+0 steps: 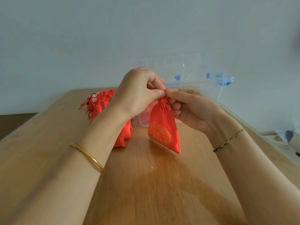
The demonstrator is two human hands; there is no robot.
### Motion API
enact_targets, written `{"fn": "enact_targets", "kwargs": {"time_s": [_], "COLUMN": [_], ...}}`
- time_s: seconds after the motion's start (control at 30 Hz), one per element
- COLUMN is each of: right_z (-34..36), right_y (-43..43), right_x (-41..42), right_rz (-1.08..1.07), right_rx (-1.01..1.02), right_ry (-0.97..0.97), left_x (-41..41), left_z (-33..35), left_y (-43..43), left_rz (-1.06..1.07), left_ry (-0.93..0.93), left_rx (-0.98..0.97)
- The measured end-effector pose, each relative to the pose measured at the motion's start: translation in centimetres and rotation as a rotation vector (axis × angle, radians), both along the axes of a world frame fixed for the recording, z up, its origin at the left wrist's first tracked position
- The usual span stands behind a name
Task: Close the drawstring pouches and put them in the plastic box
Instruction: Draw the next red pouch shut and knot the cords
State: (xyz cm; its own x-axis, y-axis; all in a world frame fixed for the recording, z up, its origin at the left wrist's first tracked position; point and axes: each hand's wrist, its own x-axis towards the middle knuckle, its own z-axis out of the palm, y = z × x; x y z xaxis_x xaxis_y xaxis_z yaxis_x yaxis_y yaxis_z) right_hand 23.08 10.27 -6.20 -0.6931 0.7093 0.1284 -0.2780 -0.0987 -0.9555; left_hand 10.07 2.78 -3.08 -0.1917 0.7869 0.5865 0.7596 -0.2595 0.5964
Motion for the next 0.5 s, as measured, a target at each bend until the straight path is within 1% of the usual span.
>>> {"fn": "enact_targets", "kwargs": {"time_s": [0.17,0.3,0.4,0.5], "right_z": [0.0,0.0,-0.1,-0.6], "right_y": [0.2,0.8,1.2,1.2], "right_x": [0.0,0.4,0.5,0.1], "right_rz": [-0.031,-0.175,-0.257,-0.32], "right_rx": [0.037,0.015,0.012,0.072], "right_ry": [-0.017,-0.003,0.014,-0.064], "left_x": [-0.3,-1.4,-1.6,-1.2], "left_z": [0.0,0.4,0.7,0.4], "left_y": [0.0,-0.4,-0.8,-0.7], "left_rz": [0.076,0.145,0.138,0.134], "left_ry": [0.109,0.214,0.247,0.229], "left_rx": [0.014,-0.056,-0.132,-0.185]}}
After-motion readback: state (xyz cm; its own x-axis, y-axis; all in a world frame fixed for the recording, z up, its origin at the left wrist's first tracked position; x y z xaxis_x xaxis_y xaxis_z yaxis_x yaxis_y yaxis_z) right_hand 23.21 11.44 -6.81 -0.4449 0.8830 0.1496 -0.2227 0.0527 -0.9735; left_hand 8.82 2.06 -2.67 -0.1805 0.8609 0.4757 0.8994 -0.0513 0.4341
